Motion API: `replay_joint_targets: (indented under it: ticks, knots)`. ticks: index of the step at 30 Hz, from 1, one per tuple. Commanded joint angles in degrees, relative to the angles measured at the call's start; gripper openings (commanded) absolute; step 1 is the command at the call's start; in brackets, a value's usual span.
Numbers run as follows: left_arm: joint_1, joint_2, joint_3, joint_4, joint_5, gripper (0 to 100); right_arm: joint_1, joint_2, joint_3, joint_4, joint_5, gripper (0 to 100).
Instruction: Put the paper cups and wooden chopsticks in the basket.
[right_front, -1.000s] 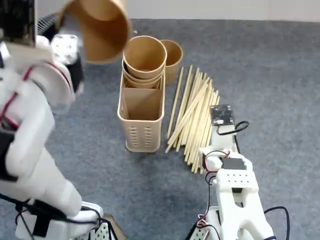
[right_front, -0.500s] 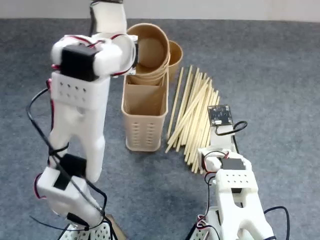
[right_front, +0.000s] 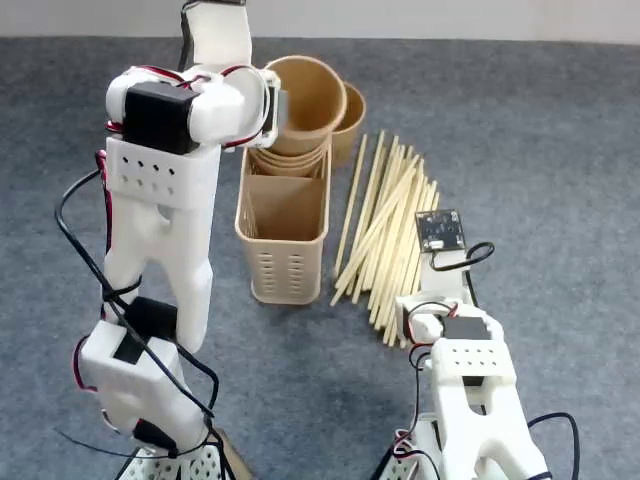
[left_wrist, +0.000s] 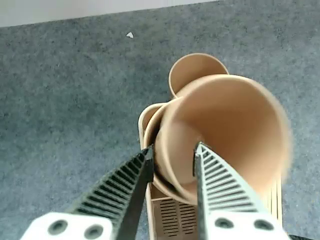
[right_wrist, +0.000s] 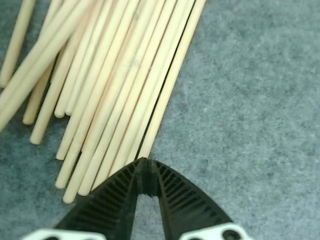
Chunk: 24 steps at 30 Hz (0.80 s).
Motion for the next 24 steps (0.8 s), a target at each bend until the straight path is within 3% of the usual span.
replay_joint_targets:
  ticks: [1,9,13,17,20,24]
  knots:
    - [-0.6,-0.1,0.0,-3.7,0.5,16,-0.5,-1.4,-0.1,-0.7,0.1,0.4]
    - [-7.1,2.2,-2.8,-6.6,0.6,16,-0.5,-1.4,-0.1,-0.7,0.1,0.4]
    - [-7.8,2.7,-5.0,-2.0,0.5,16,-0.5,-1.4,-0.1,-0.8,0.1,0.4]
    - [-6.9,6.3,4.0,-0.5,-0.4,16,-0.5,-1.4,-0.1,-0.8,0.1,0.4]
    - [-6.5,10.3,10.2,-2.5,-5.5,16,-0.5,-1.4,-0.1,-0.8,0.1,0.4]
    - [-8.7,12.2,8.1,-2.5,-6.8,16,-0.5,-1.4,-0.1,-0.8,0.1,0.4]
